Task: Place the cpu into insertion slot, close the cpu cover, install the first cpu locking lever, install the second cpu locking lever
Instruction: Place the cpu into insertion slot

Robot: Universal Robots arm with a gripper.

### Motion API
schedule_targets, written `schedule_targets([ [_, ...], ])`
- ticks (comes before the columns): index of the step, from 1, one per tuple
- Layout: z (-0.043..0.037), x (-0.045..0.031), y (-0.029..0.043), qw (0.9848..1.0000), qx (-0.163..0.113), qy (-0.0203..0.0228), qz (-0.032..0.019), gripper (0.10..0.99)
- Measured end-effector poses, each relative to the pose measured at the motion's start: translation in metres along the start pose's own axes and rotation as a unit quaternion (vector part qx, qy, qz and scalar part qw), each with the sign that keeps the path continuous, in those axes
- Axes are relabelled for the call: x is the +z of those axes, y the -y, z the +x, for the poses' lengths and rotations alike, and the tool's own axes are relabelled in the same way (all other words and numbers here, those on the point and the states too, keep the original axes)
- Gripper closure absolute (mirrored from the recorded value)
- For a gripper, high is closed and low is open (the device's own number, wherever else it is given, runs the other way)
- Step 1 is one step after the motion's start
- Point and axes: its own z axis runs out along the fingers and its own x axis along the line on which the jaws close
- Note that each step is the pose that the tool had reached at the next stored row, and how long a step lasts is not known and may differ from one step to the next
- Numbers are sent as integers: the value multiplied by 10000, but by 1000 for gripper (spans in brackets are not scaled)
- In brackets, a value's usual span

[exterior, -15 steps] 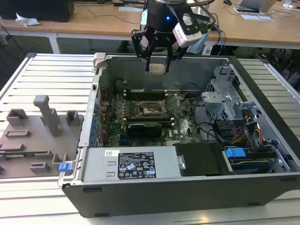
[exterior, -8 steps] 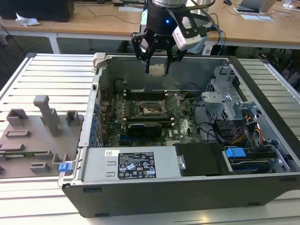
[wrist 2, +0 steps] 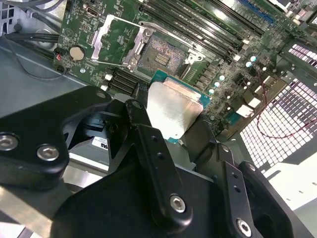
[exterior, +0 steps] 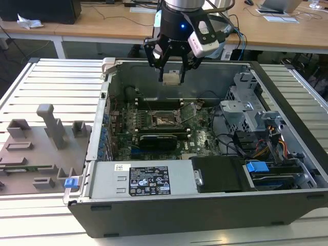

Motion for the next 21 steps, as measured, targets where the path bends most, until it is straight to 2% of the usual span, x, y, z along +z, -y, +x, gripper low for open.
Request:
schedule_targets([
  [21, -2, 95, 9, 10000, 0, 0, 0, 545],
])
